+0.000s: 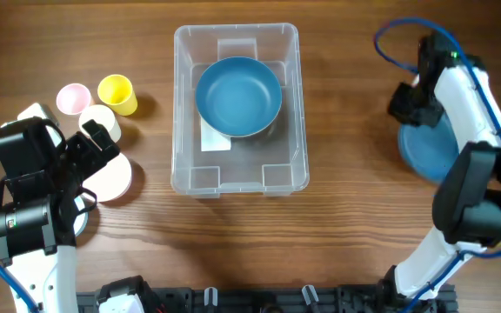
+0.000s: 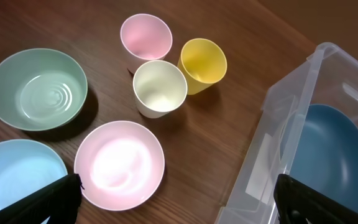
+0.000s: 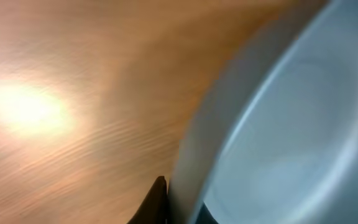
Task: Pack container
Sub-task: 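Grasp the second dark blue bowl with the right gripper, then stack the second dark blue bowl into the bin and withdraw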
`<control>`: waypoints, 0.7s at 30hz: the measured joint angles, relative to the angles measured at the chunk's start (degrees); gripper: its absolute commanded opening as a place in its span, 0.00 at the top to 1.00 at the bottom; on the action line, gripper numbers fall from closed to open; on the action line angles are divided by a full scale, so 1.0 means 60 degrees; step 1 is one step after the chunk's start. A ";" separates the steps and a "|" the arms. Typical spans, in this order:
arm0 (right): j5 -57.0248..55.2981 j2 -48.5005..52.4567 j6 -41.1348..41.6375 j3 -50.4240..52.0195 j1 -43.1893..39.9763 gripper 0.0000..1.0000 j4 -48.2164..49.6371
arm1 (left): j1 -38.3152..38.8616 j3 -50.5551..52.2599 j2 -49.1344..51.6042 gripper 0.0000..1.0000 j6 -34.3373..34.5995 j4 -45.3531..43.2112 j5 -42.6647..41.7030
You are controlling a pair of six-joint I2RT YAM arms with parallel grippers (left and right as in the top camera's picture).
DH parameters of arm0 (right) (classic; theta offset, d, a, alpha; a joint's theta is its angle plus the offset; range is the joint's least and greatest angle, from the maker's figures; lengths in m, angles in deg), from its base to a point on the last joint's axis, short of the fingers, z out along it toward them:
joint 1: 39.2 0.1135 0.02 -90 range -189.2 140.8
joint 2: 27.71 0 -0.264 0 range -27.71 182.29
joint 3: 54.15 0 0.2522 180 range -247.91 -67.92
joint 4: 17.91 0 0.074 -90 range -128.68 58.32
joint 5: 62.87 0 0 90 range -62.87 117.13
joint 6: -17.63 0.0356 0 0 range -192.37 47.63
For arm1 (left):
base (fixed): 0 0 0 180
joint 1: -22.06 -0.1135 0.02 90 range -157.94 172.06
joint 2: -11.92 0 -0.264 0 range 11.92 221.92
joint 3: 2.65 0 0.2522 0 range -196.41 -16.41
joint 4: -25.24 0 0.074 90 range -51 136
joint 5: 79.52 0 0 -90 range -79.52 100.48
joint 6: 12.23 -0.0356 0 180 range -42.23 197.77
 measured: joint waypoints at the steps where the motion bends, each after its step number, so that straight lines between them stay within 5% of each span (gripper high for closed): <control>1: 0.0277 -0.0364 -0.0707 -0.0940 0.0550 0.96 -0.0321 | 0.0000 0.0000 0.0000 0.00 0.0000 0.0011 0.0000; 6: 0.0627 -0.1231 -0.3435 -0.3559 0.2983 0.96 -0.0976 | 0.0000 0.0000 0.0000 0.00 0.0000 0.0029 0.0000; 14: 0.0823 -0.1308 -0.9220 -0.3785 0.6943 0.96 -0.0739 | 0.0000 0.0000 0.0000 0.00 0.0000 0.0029 0.0000; 21: 0.1931 -0.0670 -1.2047 -0.3789 0.7479 0.95 -0.0503 | 0.0000 0.0000 0.0000 0.00 0.0000 0.0033 0.0000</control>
